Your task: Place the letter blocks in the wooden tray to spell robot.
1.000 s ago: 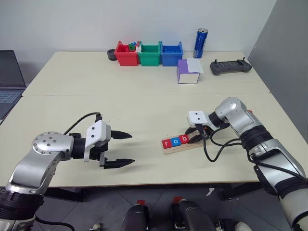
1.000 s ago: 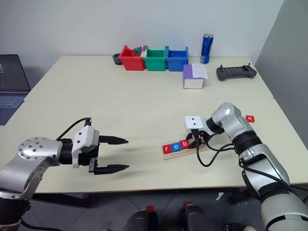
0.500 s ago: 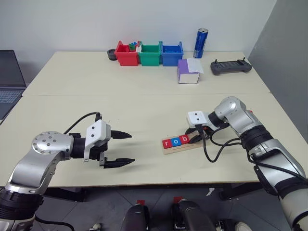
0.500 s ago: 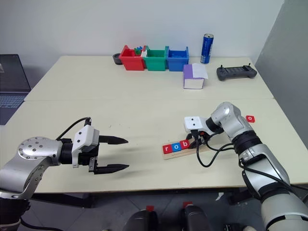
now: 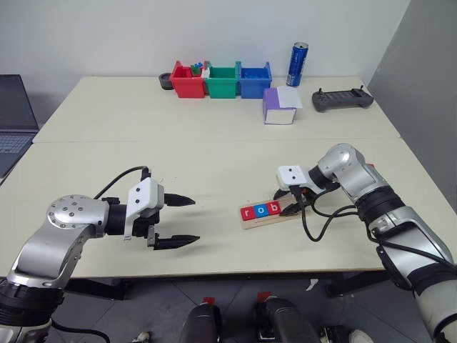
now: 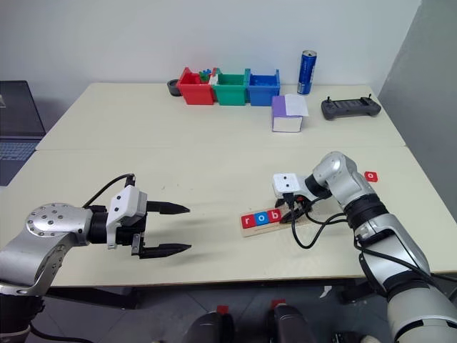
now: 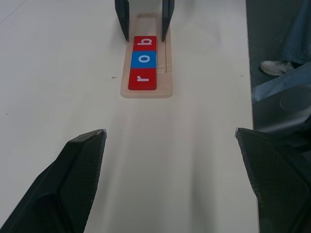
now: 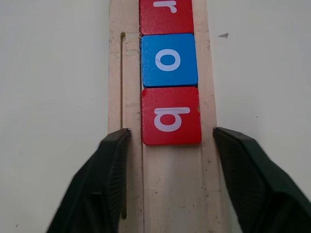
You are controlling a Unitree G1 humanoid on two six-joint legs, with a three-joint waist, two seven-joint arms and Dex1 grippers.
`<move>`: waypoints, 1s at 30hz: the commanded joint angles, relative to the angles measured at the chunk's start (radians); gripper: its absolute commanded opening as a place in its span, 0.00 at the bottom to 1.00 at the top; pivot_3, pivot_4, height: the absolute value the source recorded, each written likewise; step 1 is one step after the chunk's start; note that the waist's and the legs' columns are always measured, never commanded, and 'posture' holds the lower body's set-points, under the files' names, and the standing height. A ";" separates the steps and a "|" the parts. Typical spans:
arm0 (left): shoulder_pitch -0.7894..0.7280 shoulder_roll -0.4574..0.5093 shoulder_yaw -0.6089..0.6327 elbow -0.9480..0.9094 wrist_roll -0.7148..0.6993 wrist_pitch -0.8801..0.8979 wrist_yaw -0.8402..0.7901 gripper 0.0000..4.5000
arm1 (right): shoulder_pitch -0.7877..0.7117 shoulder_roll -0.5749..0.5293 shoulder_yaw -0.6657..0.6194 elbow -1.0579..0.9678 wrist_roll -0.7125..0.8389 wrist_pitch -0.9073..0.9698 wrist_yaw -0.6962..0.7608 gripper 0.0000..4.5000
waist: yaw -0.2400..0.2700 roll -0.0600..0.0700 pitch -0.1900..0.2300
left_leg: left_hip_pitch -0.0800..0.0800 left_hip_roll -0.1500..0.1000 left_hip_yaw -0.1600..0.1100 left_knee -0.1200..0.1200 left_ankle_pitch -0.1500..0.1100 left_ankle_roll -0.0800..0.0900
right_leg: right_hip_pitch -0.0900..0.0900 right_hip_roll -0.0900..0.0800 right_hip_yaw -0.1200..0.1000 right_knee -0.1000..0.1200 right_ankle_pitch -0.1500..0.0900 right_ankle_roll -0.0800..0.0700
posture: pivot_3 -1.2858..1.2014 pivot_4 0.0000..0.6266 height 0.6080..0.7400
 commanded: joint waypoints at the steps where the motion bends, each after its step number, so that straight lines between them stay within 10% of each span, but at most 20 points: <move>1: -0.015 0.018 0.030 -0.021 -0.005 -0.006 0.005 1.00 | -0.010 -0.022 -0.007 -0.014 0.003 -0.008 0.032 0.95 | 0.001 0.000 0.000 | 0.000 0.000 0.000 0.000 0.000 0.000 | 0.000 0.000 0.000 0.000 0.000 0.000 | 0.52 0.24 1.00; 10: -0.020 0.016 0.027 -0.022 -0.006 -0.011 0.005 1.00 | 0.082 -0.193 -0.179 -0.215 0.173 0.131 0.050 0.99 | 0.006 0.000 0.000 | -0.001 0.000 0.000 0.000 0.000 0.000 | 0.000 0.000 0.000 -0.001 0.000 0.000 | 0.52 0.24 1.00; 17: 0.009 0.020 0.052 -0.033 -0.018 -0.013 0.003 1.00 | 0.334 -0.402 -0.581 -0.500 0.324 0.569 -0.238 0.99 | 0.022 0.000 0.000 | -0.001 -0.001 0.000 0.000 0.000 0.000 | 0.000 -0.001 0.000 -0.002 0.000 -0.001 | 0.52 0.24 1.00; 21: -0.021 0.003 0.023 -0.002 -0.007 -0.024 -0.002 1.00 | 0.474 -0.356 -0.816 -0.604 0.362 0.840 -0.507 0.99 | 0.023 0.000 0.000 | 0.000 0.000 0.000 -0.001 -0.001 0.000 | 0.000 -0.001 0.000 -0.001 -0.001 -0.001 | 0.52 0.24 1.00; 30: -0.119 -0.020 -0.035 0.116 0.029 -0.073 -0.047 1.00 | 0.366 -0.241 -0.841 -0.412 0.299 0.844 -0.919 0.99 | 0.016 0.000 0.000 | -0.001 -0.001 0.000 -0.003 0.000 0.000 | -0.002 0.000 0.000 -0.001 -0.001 -0.001 | 0.52 0.24 1.00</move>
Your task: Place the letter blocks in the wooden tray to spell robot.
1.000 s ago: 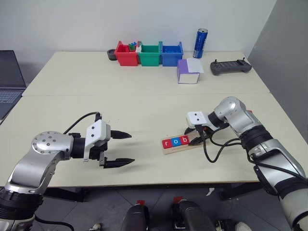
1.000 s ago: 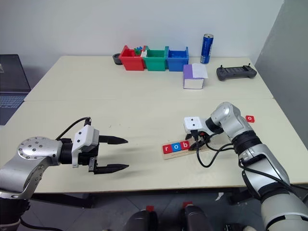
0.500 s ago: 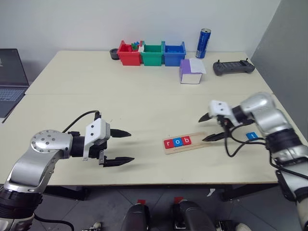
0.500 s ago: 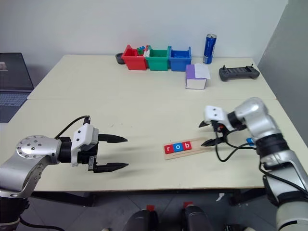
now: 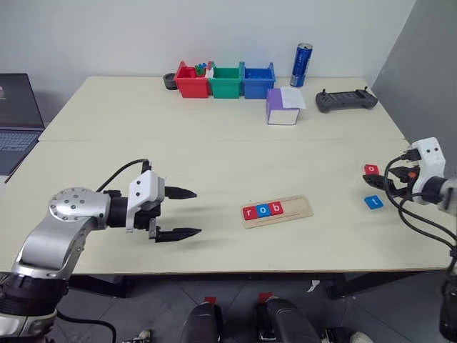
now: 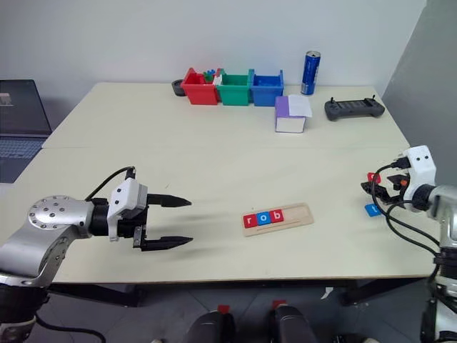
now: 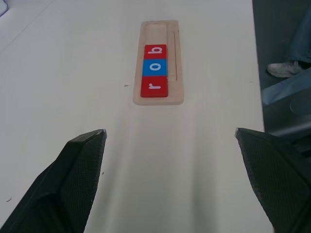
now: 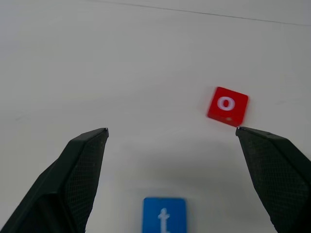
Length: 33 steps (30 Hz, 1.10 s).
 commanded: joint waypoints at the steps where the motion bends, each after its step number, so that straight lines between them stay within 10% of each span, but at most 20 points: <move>1: -0.032 -0.004 -0.006 0.020 0.011 -0.030 -0.016 1.00 | -0.069 0.002 -0.033 0.047 -0.004 -0.047 -0.115 0.99 | 0.000 0.000 0.000 | 0.000 0.000 0.000 0.000 0.000 0.000 | 0.000 0.000 0.000 0.000 0.000 0.000 | 0.52 0.24 1.00; 33: 0.033 -0.078 0.084 -0.001 -0.047 -0.113 0.037 1.00 | -0.193 0.021 0.077 0.322 0.028 -0.190 -0.187 0.99 | -0.016 0.000 0.000 | 0.000 0.000 0.001 -0.003 0.000 0.000 | 0.000 0.000 0.001 -0.002 0.000 0.000 | 0.52 0.24 1.00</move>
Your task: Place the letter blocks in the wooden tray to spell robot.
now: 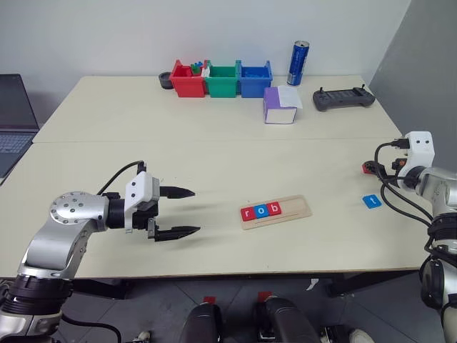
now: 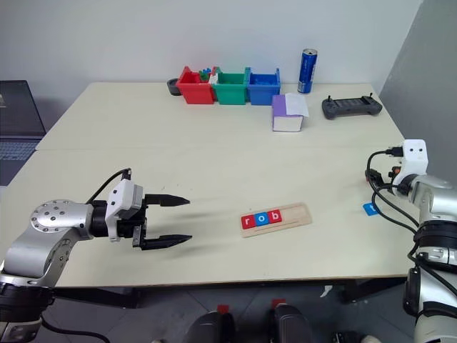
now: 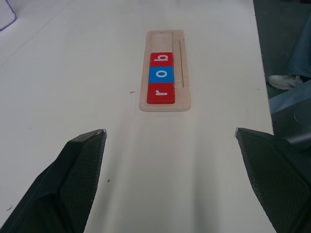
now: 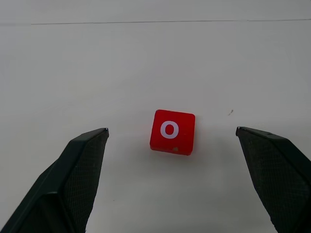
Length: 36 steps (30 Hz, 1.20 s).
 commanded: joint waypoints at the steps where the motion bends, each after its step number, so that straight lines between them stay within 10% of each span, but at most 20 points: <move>1: -0.008 -0.033 0.047 -0.029 -0.025 -0.045 0.033 1.00 | -0.031 -0.016 0.008 -0.004 0.002 -0.027 0.003 0.99 | 0.000 0.000 0.000 | 0.000 0.000 0.000 0.000 0.000 0.000 | 0.000 0.000 0.000 0.000 0.000 0.000 | 0.52 0.24 1.00; 36: 0.039 -0.082 0.058 -0.070 -0.051 -0.017 0.085 1.00 | -0.180 0.046 0.066 0.354 -0.050 -0.248 -0.091 0.99 | -0.002 0.000 0.000 | 0.000 0.000 0.000 0.000 0.000 0.000 | 0.000 0.000 0.000 0.000 0.000 0.000 | 0.52 0.24 1.00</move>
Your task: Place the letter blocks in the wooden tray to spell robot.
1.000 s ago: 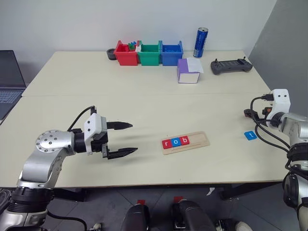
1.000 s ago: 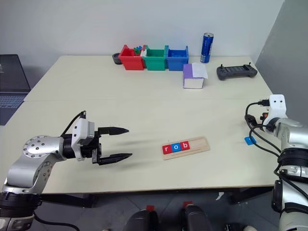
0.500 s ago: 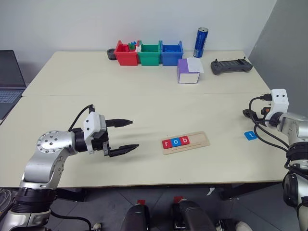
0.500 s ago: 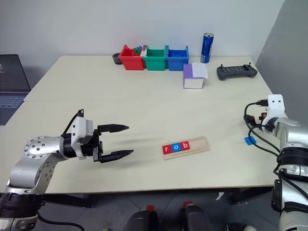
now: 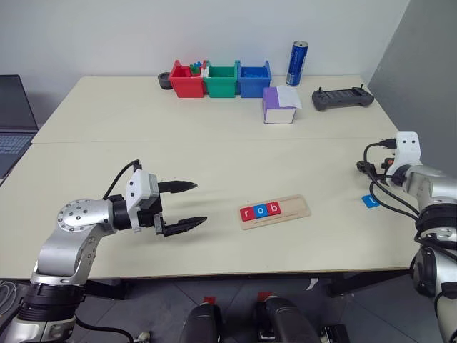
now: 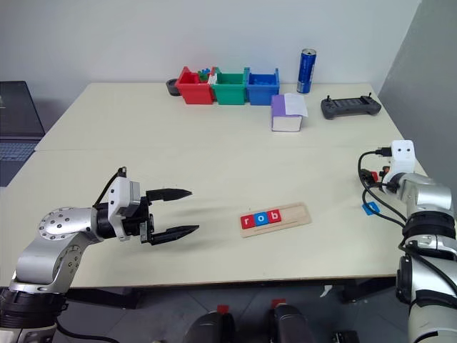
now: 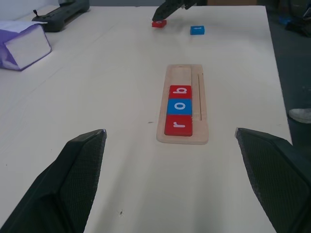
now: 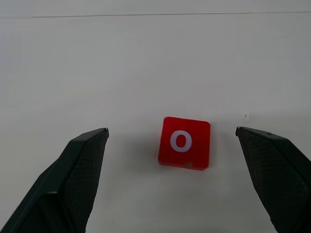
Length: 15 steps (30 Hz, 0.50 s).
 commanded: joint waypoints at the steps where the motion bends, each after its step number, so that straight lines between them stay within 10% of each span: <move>1: 0.012 0.013 0.027 -0.040 -0.021 0.012 0.008 1.00 | -0.056 0.008 0.000 0.117 -0.030 -0.113 -0.063 0.99 | 0.000 0.000 0.000 | 0.000 0.000 0.000 0.000 0.000 0.000 | 0.000 0.000 0.000 0.000 0.000 0.000 | 0.52 0.24 1.00; 9: 0.035 0.028 0.049 -0.060 -0.020 0.026 0.010 1.00 | -0.094 0.057 -0.008 0.272 -0.035 -0.209 -0.152 0.99 | -0.001 0.000 0.000 | 0.001 0.000 0.000 0.000 0.000 0.000 | 0.000 0.000 0.001 0.000 0.000 0.000 | 0.52 0.24 1.00; 15: 0.049 0.035 0.064 -0.063 -0.024 0.030 0.011 1.00 | -0.077 0.070 -0.030 0.244 -0.012 -0.186 -0.170 0.64 | -0.001 0.000 0.000 | 0.002 0.000 0.000 0.000 0.000 0.000 | 0.002 0.000 0.001 0.000 0.000 0.000 | 0.52 0.24 1.00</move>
